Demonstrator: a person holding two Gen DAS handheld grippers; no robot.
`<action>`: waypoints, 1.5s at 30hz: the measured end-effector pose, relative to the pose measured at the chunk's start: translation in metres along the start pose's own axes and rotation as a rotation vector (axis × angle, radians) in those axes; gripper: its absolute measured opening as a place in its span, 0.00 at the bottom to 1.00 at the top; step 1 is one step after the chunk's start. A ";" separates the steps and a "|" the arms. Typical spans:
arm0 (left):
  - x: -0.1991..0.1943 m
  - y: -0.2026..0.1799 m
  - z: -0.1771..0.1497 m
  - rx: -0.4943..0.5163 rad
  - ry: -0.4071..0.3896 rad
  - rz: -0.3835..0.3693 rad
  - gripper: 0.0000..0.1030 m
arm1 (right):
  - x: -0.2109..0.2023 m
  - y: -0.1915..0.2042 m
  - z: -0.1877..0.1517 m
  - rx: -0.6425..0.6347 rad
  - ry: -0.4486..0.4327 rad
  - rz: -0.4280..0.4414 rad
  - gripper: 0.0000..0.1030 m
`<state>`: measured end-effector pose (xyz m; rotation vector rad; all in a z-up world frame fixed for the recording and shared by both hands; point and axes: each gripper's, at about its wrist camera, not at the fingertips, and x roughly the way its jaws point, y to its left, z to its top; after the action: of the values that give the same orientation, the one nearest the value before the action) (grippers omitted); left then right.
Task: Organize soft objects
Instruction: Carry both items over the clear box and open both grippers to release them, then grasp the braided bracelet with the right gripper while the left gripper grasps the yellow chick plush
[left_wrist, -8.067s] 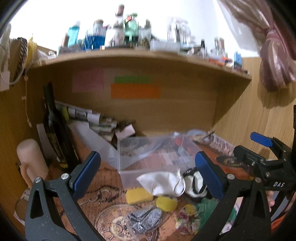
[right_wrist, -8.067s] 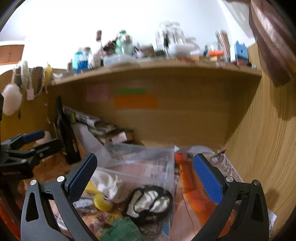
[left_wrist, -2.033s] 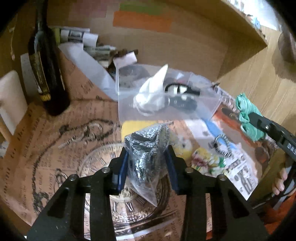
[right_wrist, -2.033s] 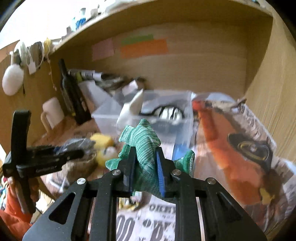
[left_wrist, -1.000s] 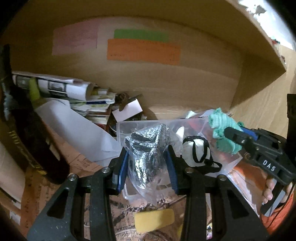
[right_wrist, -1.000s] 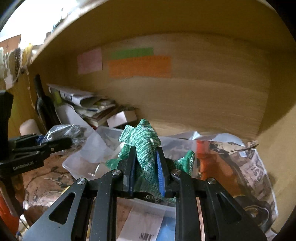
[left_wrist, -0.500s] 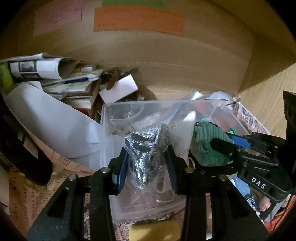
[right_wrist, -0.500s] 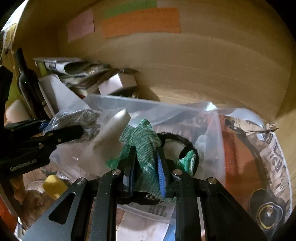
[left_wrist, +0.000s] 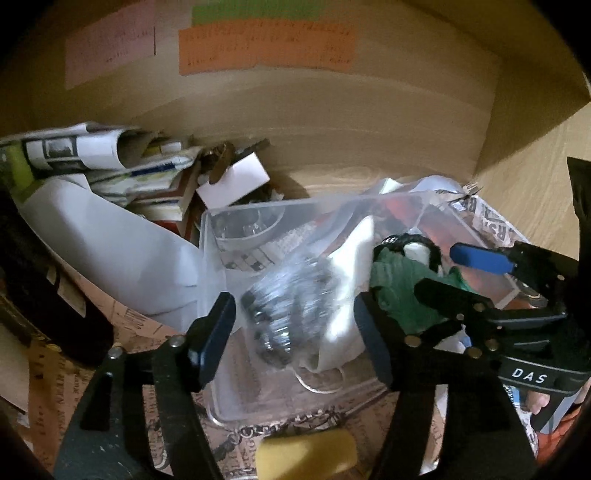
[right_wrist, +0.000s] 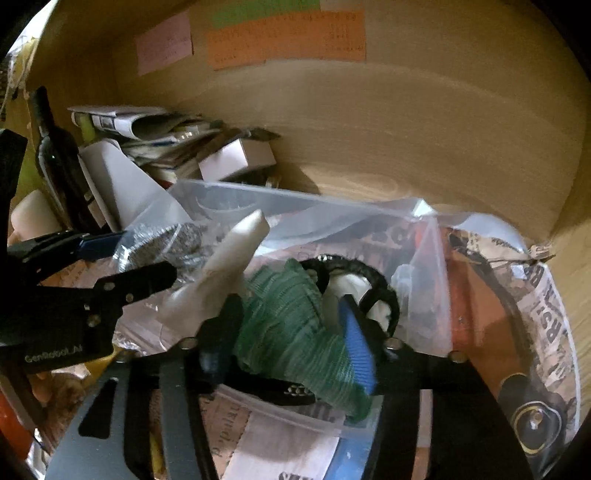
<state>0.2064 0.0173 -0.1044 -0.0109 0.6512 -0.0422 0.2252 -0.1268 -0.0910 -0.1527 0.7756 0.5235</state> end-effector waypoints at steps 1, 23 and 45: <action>-0.004 0.000 0.000 0.000 -0.008 -0.001 0.69 | -0.004 0.000 0.001 -0.003 -0.012 -0.002 0.57; -0.098 -0.004 -0.043 -0.003 -0.128 -0.005 0.99 | -0.109 0.006 -0.040 -0.021 -0.216 -0.092 0.94; -0.050 -0.044 -0.114 -0.002 0.107 -0.107 0.99 | -0.067 -0.004 -0.134 0.074 0.075 -0.098 0.63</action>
<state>0.0959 -0.0238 -0.1636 -0.0458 0.7573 -0.1460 0.1030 -0.1995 -0.1397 -0.1416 0.8554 0.3972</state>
